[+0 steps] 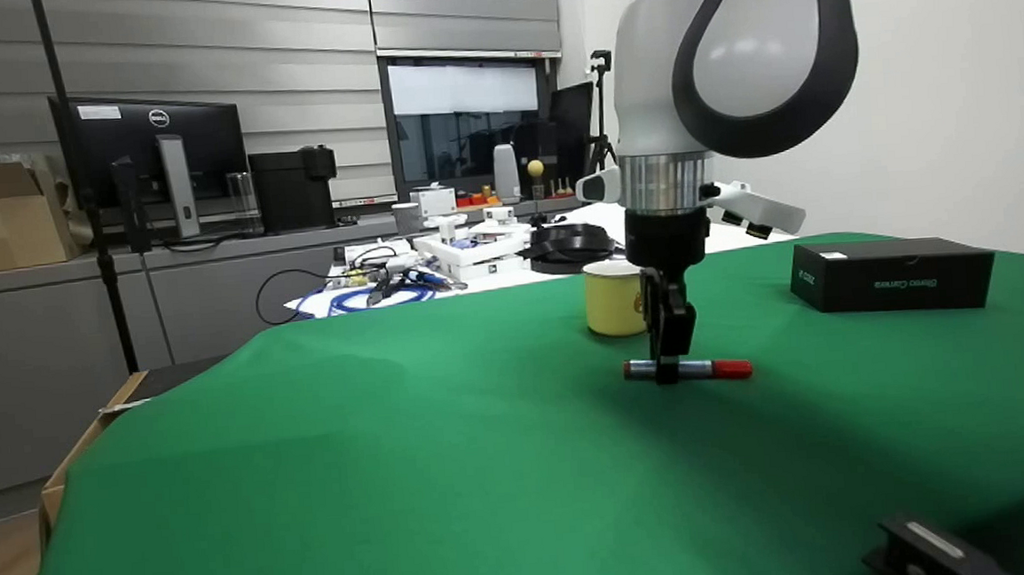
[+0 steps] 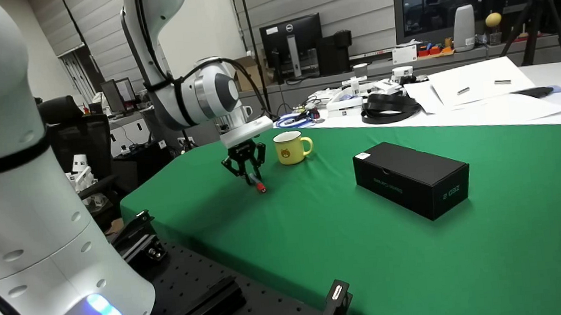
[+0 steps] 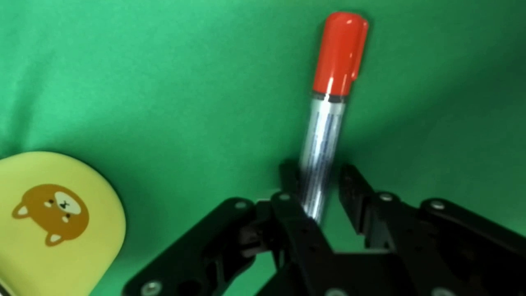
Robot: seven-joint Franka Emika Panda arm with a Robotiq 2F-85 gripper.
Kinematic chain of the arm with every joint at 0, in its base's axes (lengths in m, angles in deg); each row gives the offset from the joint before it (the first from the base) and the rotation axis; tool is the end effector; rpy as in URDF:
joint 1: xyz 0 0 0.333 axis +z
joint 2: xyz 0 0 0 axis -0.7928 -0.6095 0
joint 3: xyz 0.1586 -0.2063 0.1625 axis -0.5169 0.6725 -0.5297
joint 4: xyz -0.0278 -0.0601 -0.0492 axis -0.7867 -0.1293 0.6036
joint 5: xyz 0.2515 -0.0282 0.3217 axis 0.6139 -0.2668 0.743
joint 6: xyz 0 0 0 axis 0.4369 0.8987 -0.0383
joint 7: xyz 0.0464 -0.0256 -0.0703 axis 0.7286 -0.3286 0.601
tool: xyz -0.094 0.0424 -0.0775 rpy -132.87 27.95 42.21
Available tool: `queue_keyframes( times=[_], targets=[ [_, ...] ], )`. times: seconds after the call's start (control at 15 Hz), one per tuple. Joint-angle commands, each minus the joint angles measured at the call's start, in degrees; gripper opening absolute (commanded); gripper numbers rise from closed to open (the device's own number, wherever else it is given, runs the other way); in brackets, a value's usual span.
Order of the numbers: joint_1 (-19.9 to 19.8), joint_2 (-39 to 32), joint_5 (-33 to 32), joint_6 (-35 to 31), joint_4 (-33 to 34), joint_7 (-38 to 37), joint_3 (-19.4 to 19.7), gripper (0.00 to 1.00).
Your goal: Put the marker inside the mug cup
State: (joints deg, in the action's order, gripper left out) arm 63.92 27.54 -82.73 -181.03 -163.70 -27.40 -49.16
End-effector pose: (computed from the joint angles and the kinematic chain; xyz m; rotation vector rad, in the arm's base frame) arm 0.4626 0.1557 0.0592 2.6031 1.6685 0.0786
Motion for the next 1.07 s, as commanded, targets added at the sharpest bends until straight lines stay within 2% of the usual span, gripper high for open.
queue_keyframes(
  times=[0.0,0.07,0.13,0.27,0.87,1.0],
  targets=[
    [1.06,-0.74,-1.98,0.88,1.53,-3.34,0.84,0.05],
    [1.48,-0.68,-1.85,1.30,1.69,-4.02,1.26,0.01],
    [-0.05,-0.72,-0.99,1.66,1.72,-3.18,-0.23,0.05],
    [-1.90,-0.11,-0.43,1.56,1.59,-1.87,-1.70,0.05],
    [-16.87,3.88,1.40,-4.95,0.62,6.94,-14.07,0.05],
    [-21.20,4.32,2.24,-5.93,0.85,8.99,-17.82,0.05]
  ],
)
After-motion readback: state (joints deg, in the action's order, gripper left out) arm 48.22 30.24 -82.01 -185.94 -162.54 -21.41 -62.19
